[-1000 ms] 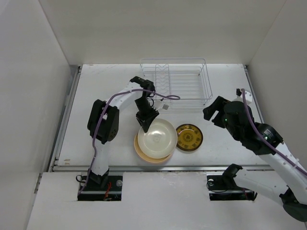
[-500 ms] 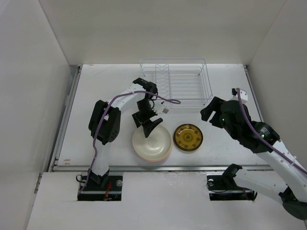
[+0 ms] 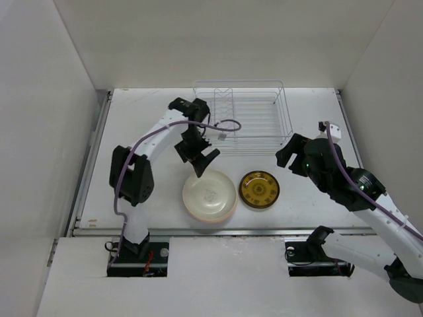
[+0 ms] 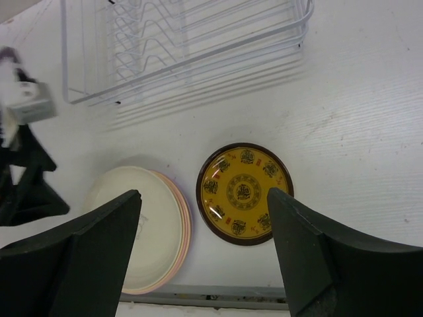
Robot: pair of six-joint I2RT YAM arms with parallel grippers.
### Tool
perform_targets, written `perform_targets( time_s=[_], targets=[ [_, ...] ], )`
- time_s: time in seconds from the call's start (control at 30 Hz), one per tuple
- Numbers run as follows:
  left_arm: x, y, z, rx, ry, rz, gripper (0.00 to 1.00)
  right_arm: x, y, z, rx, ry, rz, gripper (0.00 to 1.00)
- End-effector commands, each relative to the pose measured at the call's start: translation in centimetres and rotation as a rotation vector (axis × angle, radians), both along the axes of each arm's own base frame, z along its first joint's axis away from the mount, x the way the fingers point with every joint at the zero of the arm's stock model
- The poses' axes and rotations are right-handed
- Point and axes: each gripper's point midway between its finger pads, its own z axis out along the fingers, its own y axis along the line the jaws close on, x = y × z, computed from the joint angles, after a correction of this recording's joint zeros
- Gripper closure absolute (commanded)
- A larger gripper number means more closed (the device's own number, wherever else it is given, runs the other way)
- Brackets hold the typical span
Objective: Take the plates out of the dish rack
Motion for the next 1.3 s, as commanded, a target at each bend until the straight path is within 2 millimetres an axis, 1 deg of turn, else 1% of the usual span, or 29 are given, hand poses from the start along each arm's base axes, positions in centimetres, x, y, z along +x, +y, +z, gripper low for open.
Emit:
perform_targets(
  time_s=[0.0,0.03,0.07,0.1,0.13,0.17,0.2,0.23,0.27,0.3,0.33,0.37,0.4,0.43,0.47,0.5,0.53,0.57,0.6,0.63,0.7,0.77,0.8,0.83,1.0,1.07,1.13,1.17,1.27],
  targets=[
    [-0.1,2.2,5.7,-0.147,-0.118,0.217,0.00,-0.1,-0.4,0.2,-0.017,-0.020,-0.002,0.17],
    [1.1,3.0,6.3,-0.158,-0.191,0.287,0.00,-0.2,-1.0,-0.1,-0.037,-0.015,-0.020,0.15],
    [1.7,3.9,8.3,-0.185,-0.290,0.399,0.00,-0.2,-2.0,-0.8,-0.091,0.003,-0.059,0.12],
    [3.6,5.6,8.5,-0.185,-0.385,0.488,0.00,-0.1,-2.4,-1.5,-0.132,0.025,-0.078,0.07],
    [4.5,7.8,9.1,-0.129,-0.472,0.553,0.00,-0.1,-2.9,-1.8,-0.150,0.038,-0.105,0.03],
    [4.5,9.2,10.6,-0.128,-0.551,0.602,0.00,-0.1,-3.8,-1.7,-0.179,0.040,-0.145,0.00],
    [5.0,11.5,11.1,-0.096,-0.598,0.675,0.00,0.0,-4.2,-1.6,-0.189,0.041,-0.167,0.00],
    [4.8,13.1,10.8,-0.057,-0.617,0.729,0.00,-0.1,-4.6,-1.3,-0.200,0.033,-0.184,0.00],
    [5.0,15.5,11.2,0.018,-0.680,0.801,0.00,0.0,-5.4,-0.7,-0.212,0.014,-0.222,0.00],
    [4.2,18.9,11.6,0.115,-0.737,0.907,0.00,0.0,-5.9,-0.2,-0.232,0.012,-0.239,0.00],
    [4.0,19.7,11.7,0.118,-0.749,0.934,0.00,-0.1,-6.4,0.4,-0.243,-0.001,-0.260,0.00],
    [3.4,22.2,12.0,0.219,-0.797,1.006,0.00,-0.2,-7.0,1.0,-0.253,-0.013,-0.280,0.00],
    [2.6,23.6,12.7,0.250,-0.847,1.056,0.00,-0.2,-7.9,1.9,-0.282,-0.028,-0.315,0.00],
    [1.7,25.5,12.8,0.308,-0.861,1.105,0.00,-0.3,-8.4,2.5,-0.294,-0.041,-0.337,0.00],
    [0.8,26.5,12.2,0.352,-0.859,1.140,0.00,-0.2,-8.7,2.9,-0.307,-0.048,-0.353,0.00],
    [0.0,27.5,12.3,0.395,-0.875,1.166,0.00,-0.3,-9.2,3.4,-0.315,-0.059,-0.370,0.00],
    [-1.0,27.9,12.7,0.389,-0.896,1.187,0.00,-0.4,-9.8,4.0,-0.329,-0.075,-0.397,0.00],
    [-2.0,28.7,12.0,0.425,-0.885,1.210,0.00,-0.4,-10.1,4.6,-0.324,-0.091,-0.412,0.00],
    [-2.7,29.2,11.9,0.442,-0.892,1.224,0.00,-0.4,-10.2,4.7,-0.329,-0.096,-0.420,0.00],
    [-3.4,29.1,12.3,0.429,-0.913,1.231,0.00,-0.4,-10.5,5.2,-0.331,-0.110,-0.437,0.00],
    [-4.6,29.3,11.6,0.441,-0.898,1.247,0.00,-0.5,-10.7,5.5,-0.343,-0.116,-0.427,0.00],
    [-5.3,29.0,11.6,0.416,-0.908,1.269,0.00,-0.5,-10.9,5.2,-0.357,-0.118,-0.430,0.00],
    [-5.6,29.0,11.3,0.410,-0.900,1.273,0.00,-0.5,-11.0,5.2,-0.361,-0.121,-0.437,0.00],
    [-5.5,28.7,11.3,0.385,-0.900,1.270,0.00,-0.5,-11.0,5.3,-0.363,-0.125,-0.434,0.00],
    [-5.7,28.5,10.9,0.352,-0.867,1.283,0.00,-0.5,-11.1,4.6,-0.383,-0.136,-0.418,0.00],
    [-5.6,28.7,11.4,0.352,-0.869,1.306,0.00,-1.3,-11.9,4.8,-0.374,-0.159,-0.413,0.00],
    [-5.3,29.0,11.3,0.362,-0.855,1.323,0.00,-2.3,-13.2,5.7,-0.343,-0.204,-0.445,0.00],
    [-5.4,29.0,11.6,0.361,-0.856,1.324,0.00,-2.6,-13.5,5.9,-0.342,-0.211,-0.444,0.00],
    [-5.1,29.0,11.5,0.357,-0.845,1.337,0.00,-3.3,-14.4,6.6,-0.321,-0.244,-0.471,0.00]
  ],
)
